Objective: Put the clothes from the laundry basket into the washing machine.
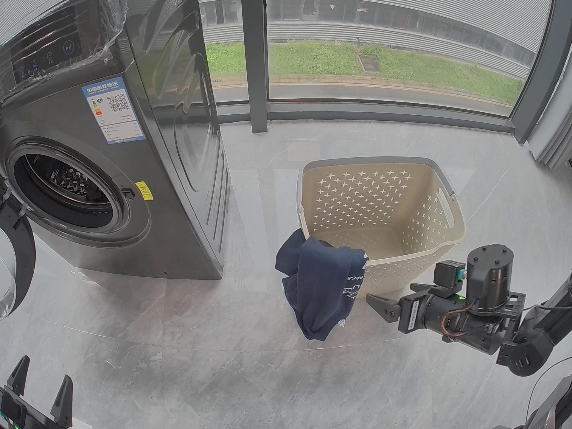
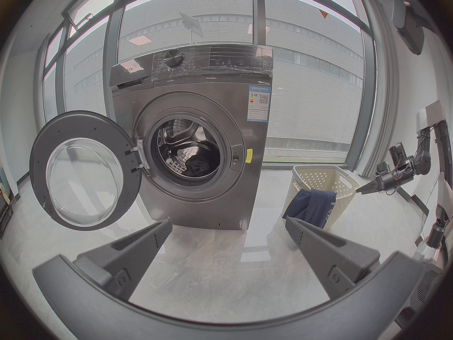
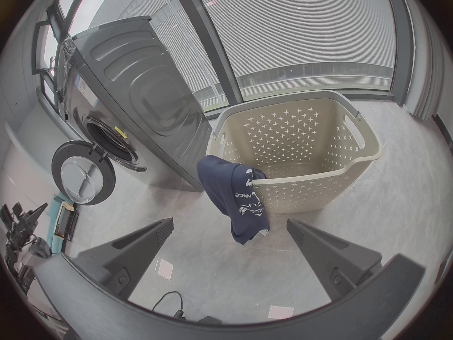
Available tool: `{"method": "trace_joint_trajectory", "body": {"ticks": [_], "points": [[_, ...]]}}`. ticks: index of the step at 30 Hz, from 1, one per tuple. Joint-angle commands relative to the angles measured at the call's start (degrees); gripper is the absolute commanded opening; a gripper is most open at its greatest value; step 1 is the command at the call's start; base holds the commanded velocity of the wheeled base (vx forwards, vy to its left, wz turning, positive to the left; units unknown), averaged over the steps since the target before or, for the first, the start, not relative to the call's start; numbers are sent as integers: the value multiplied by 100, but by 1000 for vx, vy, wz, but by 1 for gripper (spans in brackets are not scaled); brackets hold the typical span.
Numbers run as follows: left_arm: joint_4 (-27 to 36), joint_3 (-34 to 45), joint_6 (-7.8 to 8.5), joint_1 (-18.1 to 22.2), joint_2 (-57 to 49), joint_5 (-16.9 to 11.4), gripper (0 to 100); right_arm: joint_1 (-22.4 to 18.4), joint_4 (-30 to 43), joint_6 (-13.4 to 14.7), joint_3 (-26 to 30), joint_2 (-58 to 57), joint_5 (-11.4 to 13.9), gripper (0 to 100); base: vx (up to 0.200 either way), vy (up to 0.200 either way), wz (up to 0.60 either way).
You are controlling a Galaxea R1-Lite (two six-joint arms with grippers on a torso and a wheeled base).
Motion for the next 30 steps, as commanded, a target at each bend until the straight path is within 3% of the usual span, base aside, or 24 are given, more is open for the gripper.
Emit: {"method": "trace_joint_trajectory", "body": {"ticks": [1,8,13,17,30], "points": [[-4,101,-2,1,-40,6,100,-27,-251,-14,-299,778,-137,100,0,0,0],[-4,92,-2,1,-40,6,100,-44,-356,30,-704,1315,-164,100,0,0,0],[-4,101,7,1,-40,6,100,-18,-514,39,-906,1613,-357,100,0,0,0],[5,101,235,10,-49,15,100,-71,-646,65,-1196,2088,-357,100,0,0,0],[13,101,156,10,-49,6,100,-79,-1174,-23,-2303,3301,-357,100,0,0,0]]}}
